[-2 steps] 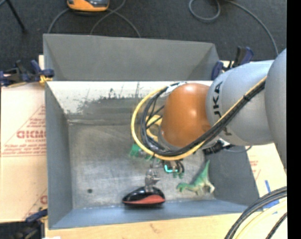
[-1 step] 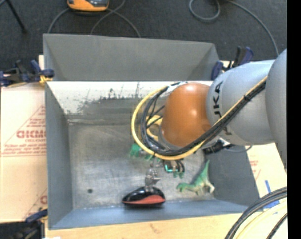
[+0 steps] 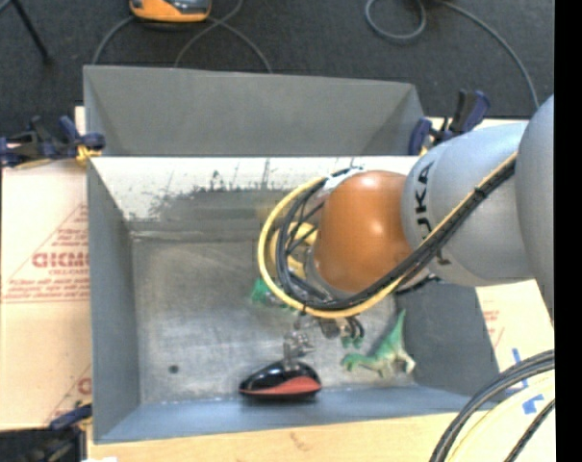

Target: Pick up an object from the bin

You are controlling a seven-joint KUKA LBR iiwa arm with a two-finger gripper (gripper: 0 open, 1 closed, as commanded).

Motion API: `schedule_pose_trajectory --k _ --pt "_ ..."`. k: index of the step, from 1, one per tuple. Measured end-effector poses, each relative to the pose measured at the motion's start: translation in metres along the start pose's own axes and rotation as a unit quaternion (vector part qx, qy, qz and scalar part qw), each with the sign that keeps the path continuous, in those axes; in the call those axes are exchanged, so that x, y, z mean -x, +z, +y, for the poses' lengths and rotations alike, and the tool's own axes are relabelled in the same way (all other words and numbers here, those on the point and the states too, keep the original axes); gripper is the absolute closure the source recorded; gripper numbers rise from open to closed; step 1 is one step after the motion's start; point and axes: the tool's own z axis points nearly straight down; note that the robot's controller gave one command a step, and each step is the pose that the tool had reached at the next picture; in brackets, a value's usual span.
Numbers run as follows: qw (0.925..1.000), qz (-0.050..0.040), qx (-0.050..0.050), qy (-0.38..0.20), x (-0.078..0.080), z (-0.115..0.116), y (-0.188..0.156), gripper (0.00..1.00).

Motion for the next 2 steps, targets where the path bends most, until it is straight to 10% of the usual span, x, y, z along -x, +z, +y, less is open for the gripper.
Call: schedule_pose_trajectory --k 1,2 --pt "0.9924 -0.0116 -0.001 -0.123 0.001 -0.006 0.017 0.00" --pt "0.9956 -0.0153 0.000 -0.093 -0.007 -0.023 0.021 0.00"
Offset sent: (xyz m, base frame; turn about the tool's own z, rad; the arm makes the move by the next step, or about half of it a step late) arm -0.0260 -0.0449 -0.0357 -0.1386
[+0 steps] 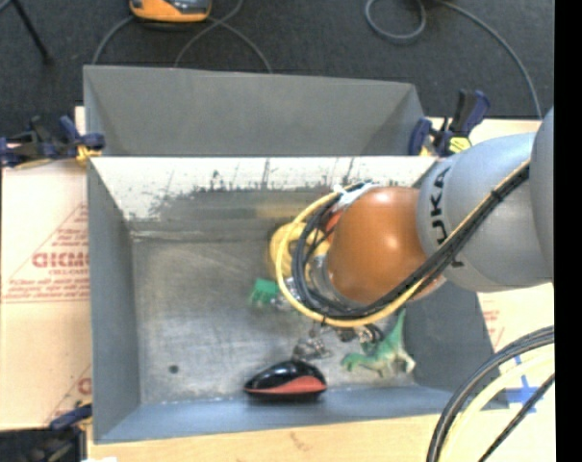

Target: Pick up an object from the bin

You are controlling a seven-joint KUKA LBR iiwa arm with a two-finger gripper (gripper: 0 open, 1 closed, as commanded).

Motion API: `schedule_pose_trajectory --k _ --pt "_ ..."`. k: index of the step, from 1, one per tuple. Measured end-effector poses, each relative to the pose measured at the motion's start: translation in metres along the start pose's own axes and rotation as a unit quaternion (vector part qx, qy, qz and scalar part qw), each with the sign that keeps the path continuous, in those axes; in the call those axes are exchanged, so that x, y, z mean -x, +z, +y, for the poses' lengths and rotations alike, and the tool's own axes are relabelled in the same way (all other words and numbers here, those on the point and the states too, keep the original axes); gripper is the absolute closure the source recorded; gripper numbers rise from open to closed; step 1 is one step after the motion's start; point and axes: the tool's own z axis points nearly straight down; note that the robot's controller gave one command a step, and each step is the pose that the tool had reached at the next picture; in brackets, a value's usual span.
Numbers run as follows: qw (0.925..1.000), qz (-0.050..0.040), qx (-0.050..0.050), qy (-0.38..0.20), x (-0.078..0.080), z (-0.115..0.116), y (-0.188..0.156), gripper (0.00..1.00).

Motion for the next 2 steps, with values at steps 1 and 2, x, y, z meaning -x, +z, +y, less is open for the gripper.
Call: schedule_pose_trajectory --k 1,2 --pt "0.9998 0.0001 -0.003 -0.019 0.000 0.003 0.000 0.00" --pt "0.9854 0.0010 0.001 -0.170 -0.005 -0.009 -0.010 0.00"
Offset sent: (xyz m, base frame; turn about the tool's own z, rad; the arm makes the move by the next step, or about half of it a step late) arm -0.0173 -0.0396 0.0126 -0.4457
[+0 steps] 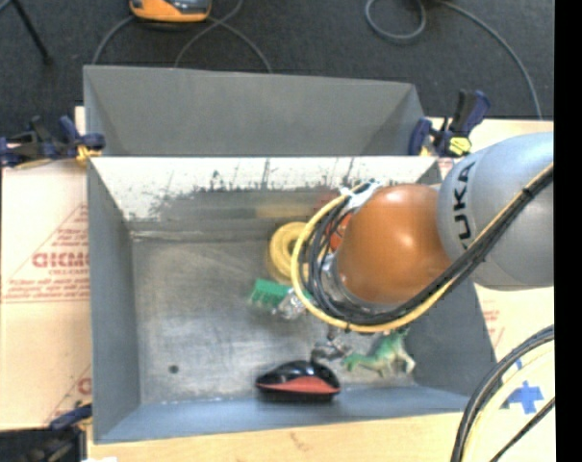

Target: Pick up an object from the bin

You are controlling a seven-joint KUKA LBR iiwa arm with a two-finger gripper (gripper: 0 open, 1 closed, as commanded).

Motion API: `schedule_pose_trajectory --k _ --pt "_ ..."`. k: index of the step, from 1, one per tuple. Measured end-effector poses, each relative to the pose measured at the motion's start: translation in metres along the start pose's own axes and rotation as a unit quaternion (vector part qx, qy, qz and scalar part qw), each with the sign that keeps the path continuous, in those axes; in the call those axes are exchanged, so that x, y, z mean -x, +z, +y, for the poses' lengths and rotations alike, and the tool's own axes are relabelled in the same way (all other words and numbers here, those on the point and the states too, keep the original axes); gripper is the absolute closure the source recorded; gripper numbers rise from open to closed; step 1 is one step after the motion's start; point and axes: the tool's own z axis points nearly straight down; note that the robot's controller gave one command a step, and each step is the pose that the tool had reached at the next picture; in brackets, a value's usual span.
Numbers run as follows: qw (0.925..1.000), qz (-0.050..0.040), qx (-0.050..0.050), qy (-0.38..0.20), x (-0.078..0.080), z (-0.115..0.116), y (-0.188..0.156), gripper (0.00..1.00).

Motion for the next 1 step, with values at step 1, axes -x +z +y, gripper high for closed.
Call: schedule_pose_trajectory --k 1 --pt "0.9990 0.0219 0.009 -0.039 -0.0225 -0.0058 0.0076 0.00"
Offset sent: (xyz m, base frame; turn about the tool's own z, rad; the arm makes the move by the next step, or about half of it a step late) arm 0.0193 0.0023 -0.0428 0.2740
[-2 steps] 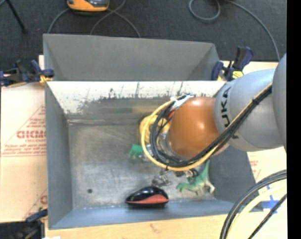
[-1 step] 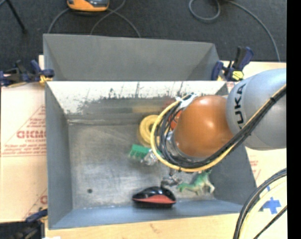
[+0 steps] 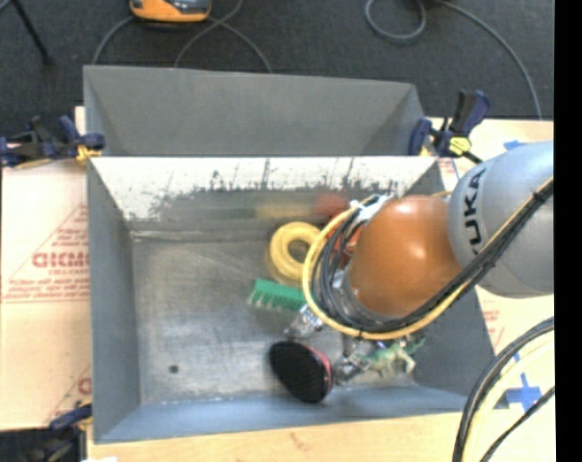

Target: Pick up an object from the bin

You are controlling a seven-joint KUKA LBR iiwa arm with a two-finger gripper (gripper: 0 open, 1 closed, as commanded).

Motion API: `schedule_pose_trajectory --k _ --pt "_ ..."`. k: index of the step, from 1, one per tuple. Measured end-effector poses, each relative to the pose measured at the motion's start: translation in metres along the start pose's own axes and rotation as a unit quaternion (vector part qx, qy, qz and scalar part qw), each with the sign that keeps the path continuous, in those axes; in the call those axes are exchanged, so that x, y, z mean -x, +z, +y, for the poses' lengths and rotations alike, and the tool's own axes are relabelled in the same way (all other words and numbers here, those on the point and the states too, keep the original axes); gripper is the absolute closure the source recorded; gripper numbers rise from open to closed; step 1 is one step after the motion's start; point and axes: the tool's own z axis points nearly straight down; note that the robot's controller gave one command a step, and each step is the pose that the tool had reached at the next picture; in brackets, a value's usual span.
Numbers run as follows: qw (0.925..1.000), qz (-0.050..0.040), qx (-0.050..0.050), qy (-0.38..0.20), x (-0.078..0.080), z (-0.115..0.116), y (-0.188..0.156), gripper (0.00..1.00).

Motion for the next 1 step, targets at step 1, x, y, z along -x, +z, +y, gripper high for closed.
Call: schedule_pose_trajectory --k 1 --pt "0.9937 0.0031 0.004 0.112 0.0210 -0.0017 0.0201 0.00"
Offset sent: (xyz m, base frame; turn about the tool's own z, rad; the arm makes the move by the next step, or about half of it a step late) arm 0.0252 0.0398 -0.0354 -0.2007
